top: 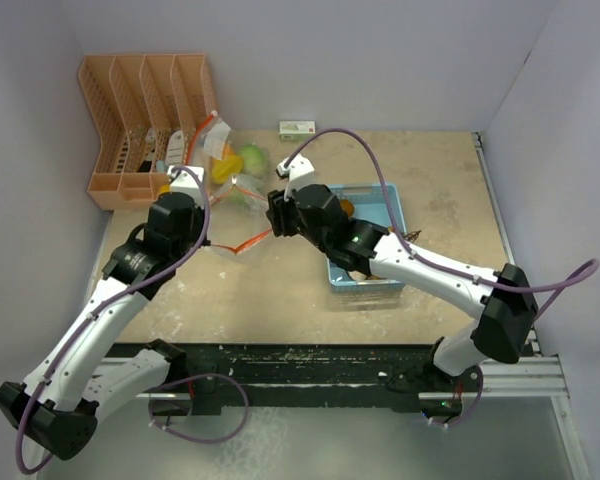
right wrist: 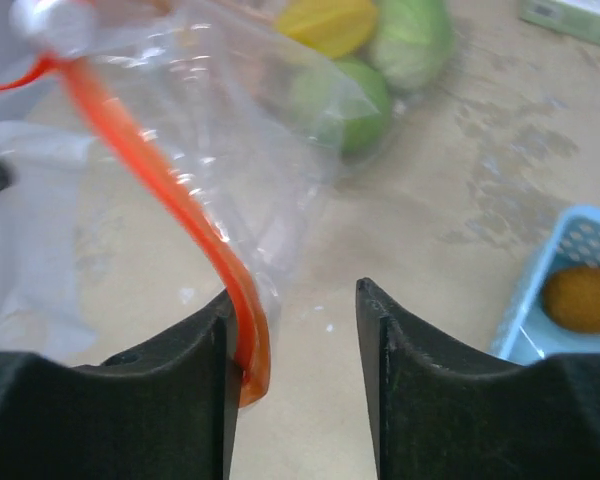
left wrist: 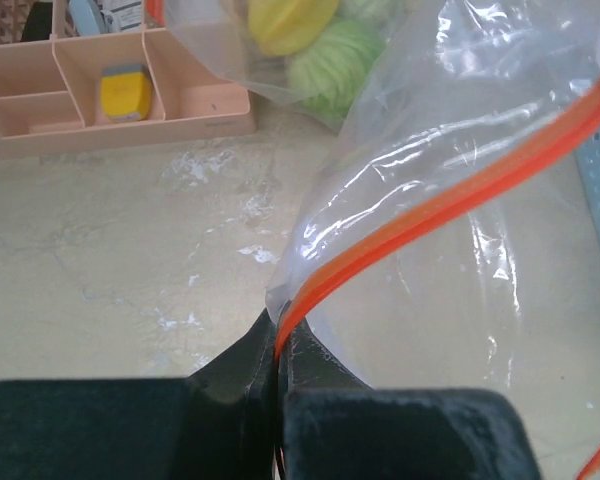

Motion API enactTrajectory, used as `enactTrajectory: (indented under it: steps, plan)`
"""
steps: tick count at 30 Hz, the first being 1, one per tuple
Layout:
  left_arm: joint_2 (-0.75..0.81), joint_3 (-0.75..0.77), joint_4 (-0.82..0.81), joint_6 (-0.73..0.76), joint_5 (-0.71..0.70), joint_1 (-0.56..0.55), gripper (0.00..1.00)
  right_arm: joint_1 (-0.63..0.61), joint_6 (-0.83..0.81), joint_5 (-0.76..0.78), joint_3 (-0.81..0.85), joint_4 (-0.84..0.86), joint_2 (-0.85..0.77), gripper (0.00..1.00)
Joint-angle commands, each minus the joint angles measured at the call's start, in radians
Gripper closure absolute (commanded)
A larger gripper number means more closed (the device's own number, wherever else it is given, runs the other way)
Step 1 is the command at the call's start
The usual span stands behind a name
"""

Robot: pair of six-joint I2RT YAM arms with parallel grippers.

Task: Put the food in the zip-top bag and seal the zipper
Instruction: Open the zipper of the food storage bag, then pick up the fake fruit from the bin.

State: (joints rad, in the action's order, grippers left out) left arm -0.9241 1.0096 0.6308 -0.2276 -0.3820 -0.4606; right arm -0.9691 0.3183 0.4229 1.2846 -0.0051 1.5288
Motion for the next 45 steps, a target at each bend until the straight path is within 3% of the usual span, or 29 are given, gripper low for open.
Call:
enactTrajectory:
  steps: [1, 3, 5, 11, 12, 15, 17, 22, 29, 39, 45]
  plan:
    - [-0.025, 0.071, -0.004, 0.039, -0.019, 0.005, 1.0, 0.011, -0.12, -0.424, 0.02, 0.161, -0.05, 0.47]
    - [-0.047, 0.084, -0.002, 0.043, -0.006, 0.005, 1.0, 0.009, -0.133, -0.598, 0.043, 0.17, -0.032, 0.41]
    - [-0.059, 0.094, -0.003, 0.048, 0.004, 0.006, 1.0, 0.006, -0.123, -0.665, 0.046, 0.184, -0.028, 0.34]
    - [-0.058, 0.093, 0.003, 0.075, -0.045, 0.005, 1.0, 0.006, -0.103, -0.607, -0.009, 0.193, -0.11, 0.26]
    - [-0.056, 0.095, 0.011, 0.08, -0.056, 0.005, 1.0, 0.008, -0.066, -0.577, -0.029, 0.192, -0.134, 0.25]
    - [-0.051, 0.102, 0.031, 0.086, -0.078, 0.006, 1.0, 0.015, -0.002, -0.285, -0.065, 0.091, -0.206, 0.16]
    - [-0.054, 0.1, 0.029, 0.083, -0.065, 0.005, 1.0, 0.041, 0.056, -0.092, -0.091, -0.026, -0.256, 0.01]
    - [-0.097, 0.064, -0.035, 0.052, 0.023, 0.005, 1.0, 0.243, 0.25, 0.058, -0.222, -0.251, -0.393, 0.01]
    - [-0.152, 0.043, -0.116, 0.02, 0.116, 0.003, 1.0, 0.346, 0.35, 0.127, -0.321, -0.364, -0.467, 0.01]
    - [-0.168, 0.005, -0.177, 0.004, 0.161, 0.004, 1.0, 0.557, 0.452, 0.066, -0.426, -0.349, -0.452, 0.01]
    - [-0.145, -0.004, -0.178, 0.006, 0.166, 0.004, 1.0, 0.615, 0.423, 0.079, -0.438, -0.339, -0.459, 0.01]
